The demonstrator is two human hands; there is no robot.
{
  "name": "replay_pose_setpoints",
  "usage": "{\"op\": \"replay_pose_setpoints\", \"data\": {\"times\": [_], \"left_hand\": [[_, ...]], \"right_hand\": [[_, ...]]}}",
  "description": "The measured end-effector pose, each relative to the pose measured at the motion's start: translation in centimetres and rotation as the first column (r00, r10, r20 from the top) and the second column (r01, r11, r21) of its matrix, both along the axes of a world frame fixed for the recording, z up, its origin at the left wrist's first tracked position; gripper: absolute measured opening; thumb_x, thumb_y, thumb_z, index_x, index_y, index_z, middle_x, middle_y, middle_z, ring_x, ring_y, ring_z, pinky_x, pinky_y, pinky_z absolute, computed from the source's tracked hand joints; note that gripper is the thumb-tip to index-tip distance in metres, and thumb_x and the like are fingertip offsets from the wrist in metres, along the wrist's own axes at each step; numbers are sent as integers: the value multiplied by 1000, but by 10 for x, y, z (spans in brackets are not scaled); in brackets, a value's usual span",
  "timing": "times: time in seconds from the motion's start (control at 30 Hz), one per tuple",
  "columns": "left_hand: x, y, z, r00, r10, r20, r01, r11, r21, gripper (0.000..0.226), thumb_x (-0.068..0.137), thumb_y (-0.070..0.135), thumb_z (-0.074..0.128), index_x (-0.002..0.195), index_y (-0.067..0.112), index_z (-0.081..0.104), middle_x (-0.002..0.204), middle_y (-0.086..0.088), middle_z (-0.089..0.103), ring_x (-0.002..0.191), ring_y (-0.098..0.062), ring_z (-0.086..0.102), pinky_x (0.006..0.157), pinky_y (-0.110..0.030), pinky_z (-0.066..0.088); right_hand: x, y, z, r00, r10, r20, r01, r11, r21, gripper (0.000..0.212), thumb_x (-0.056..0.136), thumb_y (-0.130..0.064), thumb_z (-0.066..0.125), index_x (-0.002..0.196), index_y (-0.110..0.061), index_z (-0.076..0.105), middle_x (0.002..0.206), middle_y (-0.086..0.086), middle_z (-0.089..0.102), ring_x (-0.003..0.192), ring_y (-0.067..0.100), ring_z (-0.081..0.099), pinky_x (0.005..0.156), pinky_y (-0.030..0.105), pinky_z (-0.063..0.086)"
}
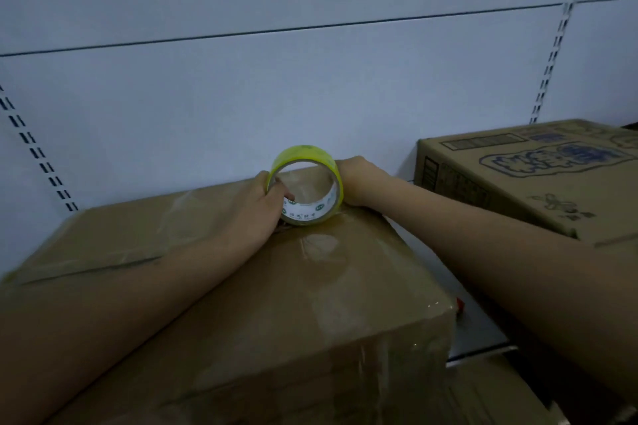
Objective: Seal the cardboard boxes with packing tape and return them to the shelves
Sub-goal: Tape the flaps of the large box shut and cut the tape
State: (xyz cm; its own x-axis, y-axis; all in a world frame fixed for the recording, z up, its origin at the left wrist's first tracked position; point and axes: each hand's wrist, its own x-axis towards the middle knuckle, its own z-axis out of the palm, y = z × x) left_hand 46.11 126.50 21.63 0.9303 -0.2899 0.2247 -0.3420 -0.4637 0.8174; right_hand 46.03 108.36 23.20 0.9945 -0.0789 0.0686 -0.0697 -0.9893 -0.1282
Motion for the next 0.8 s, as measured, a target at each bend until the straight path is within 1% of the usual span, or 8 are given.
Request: {"op": "replay_pose_setpoints", "data": {"times": [0.07, 0.1, 0.2, 0.3, 0.43, 0.57, 0.7, 0.8], "left_hand": [[0, -9, 0, 999, 37, 7, -37, 999, -20, 23, 99, 26, 46, 100, 12, 65, 95, -6, 63, 88, -14, 59, 74, -28, 44], [-1, -10, 2, 999, 46, 11, -46, 999, -27, 23, 99, 26, 46, 99, 13, 64, 94, -5, 64, 89, -16, 59, 74, -30, 43], [-5, -9, 3, 999, 42, 32, -40, 997, -65, 27, 101, 24, 43, 96, 10, 66, 93, -3, 65, 89, -14, 60, 71, -23, 42], [-12, -10, 1, 999, 7, 47, -3, 996, -89, 34, 104, 27, 40, 97, 7, 66, 91, 0, 67, 86, -10, 61, 68, -16, 41], [-14, -17, -1, 998, -36, 52, 39, 997, -73, 37, 105, 31, 39, 104, 4, 63, 95, -7, 69, 88, -15, 62, 78, -25, 44], [-5, -31, 4, 997, -68, 30, 70, 996, -63, 35, 105, 36, 38, 103, 11, 63, 95, -4, 70, 91, -17, 64, 90, -38, 48], [-3, -45, 10, 996, -88, 24, 90, 991, -98, 27, 106, 30, 40, 95, 17, 60, 84, 9, 66, 85, -8, 61, 78, -29, 46], [1, -39, 10, 987, -160, -26, 156, 980, -127, 15, 103, 23, 47, 98, 13, 58, 83, 9, 74, 84, -9, 64, 76, -30, 48]], "right_hand": [[-6, -1, 5, 999, 3, -37, -3, 1000, 5, 33, 103, -24, 47, 130, -8, 57, 131, 16, 60, 118, 35, 56, 98, 41, 47], [-8, -1, 7, 999, 9, -44, -9, 1000, 0, 32, 103, -24, 47, 128, -7, 57, 130, 17, 60, 118, 35, 56, 98, 41, 47], [-11, -1, 6, 999, 7, -34, -8, 999, -39, 32, 101, -24, 49, 129, -9, 58, 131, 16, 60, 119, 35, 56, 99, 41, 47], [-20, -4, 3, 999, -30, -27, 29, 998, -49, 24, 100, -21, 50, 116, -9, 62, 124, 17, 62, 113, 36, 59, 93, 41, 50], [-32, -13, -1, 996, -91, 11, 91, 993, -75, 10, 98, -19, 49, 97, -14, 57, 116, 14, 62, 108, 34, 60, 80, 37, 48], [-28, -22, 3, 982, -183, 48, 185, 982, -36, 18, 98, -17, 50, 105, -8, 64, 114, 12, 62, 105, 32, 61, 72, 35, 43], [-22, -29, 6, 976, -207, 65, 211, 976, -48, 17, 98, -18, 50, 103, -9, 62, 114, 12, 63, 103, 31, 62, 71, 35, 42], [-23, -30, 5, 973, -219, 67, 223, 972, -71, 19, 98, -19, 50, 108, -7, 63, 114, 12, 63, 104, 31, 62, 71, 35, 42]]}}
